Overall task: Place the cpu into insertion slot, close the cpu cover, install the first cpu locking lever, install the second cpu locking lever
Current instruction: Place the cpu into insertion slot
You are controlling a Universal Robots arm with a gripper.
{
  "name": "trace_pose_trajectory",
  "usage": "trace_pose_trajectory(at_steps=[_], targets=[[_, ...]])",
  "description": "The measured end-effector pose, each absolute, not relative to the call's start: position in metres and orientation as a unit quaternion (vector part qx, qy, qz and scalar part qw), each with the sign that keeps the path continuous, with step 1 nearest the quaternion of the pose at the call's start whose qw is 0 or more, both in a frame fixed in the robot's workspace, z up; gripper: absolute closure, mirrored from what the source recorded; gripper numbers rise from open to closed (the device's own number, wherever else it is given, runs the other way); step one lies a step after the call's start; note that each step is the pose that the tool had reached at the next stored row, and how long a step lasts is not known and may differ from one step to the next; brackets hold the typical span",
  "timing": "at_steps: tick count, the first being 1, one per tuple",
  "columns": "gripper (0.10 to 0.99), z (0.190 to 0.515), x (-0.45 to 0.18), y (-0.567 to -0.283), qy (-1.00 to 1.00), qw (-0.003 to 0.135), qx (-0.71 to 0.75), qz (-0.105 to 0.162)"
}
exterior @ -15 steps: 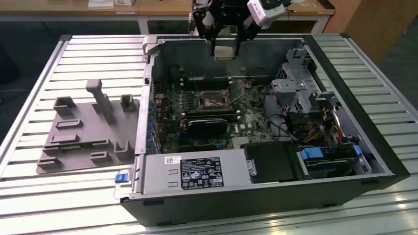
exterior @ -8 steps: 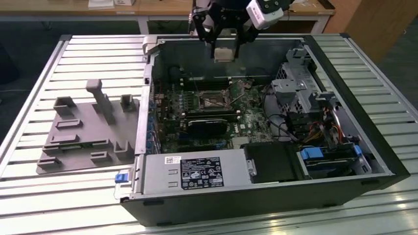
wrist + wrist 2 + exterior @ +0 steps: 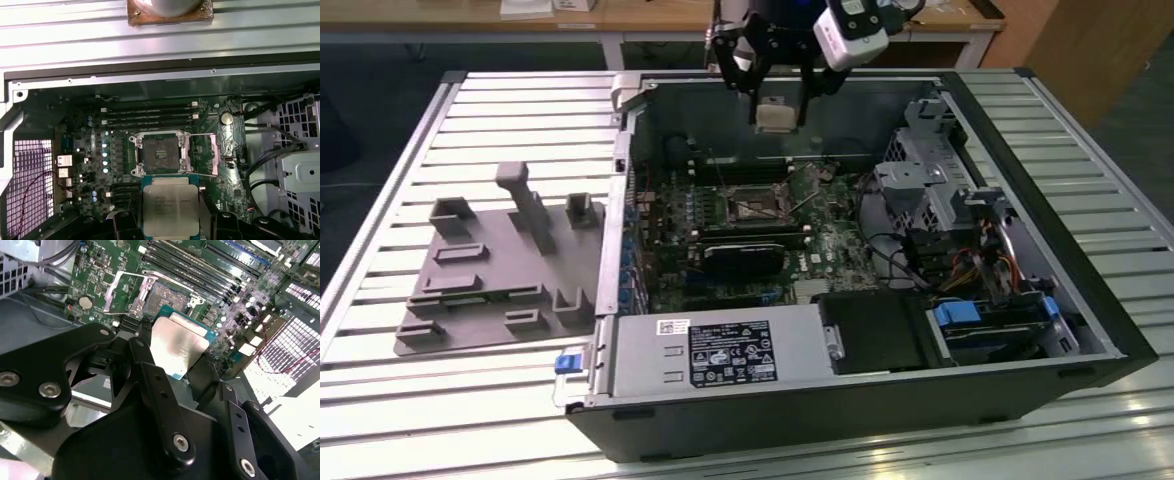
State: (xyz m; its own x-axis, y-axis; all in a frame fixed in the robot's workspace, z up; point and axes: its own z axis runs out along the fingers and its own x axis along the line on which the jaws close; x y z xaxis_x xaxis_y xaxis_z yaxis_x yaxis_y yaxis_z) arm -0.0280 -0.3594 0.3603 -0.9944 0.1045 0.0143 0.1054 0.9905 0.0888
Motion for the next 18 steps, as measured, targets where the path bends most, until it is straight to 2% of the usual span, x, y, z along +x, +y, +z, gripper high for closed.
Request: trace_pose_trajectory(at_steps=[18], targets=[[0.549,0.342,-0.030,-0.359,-0.985,-0.003,-0.169,-0.044]])
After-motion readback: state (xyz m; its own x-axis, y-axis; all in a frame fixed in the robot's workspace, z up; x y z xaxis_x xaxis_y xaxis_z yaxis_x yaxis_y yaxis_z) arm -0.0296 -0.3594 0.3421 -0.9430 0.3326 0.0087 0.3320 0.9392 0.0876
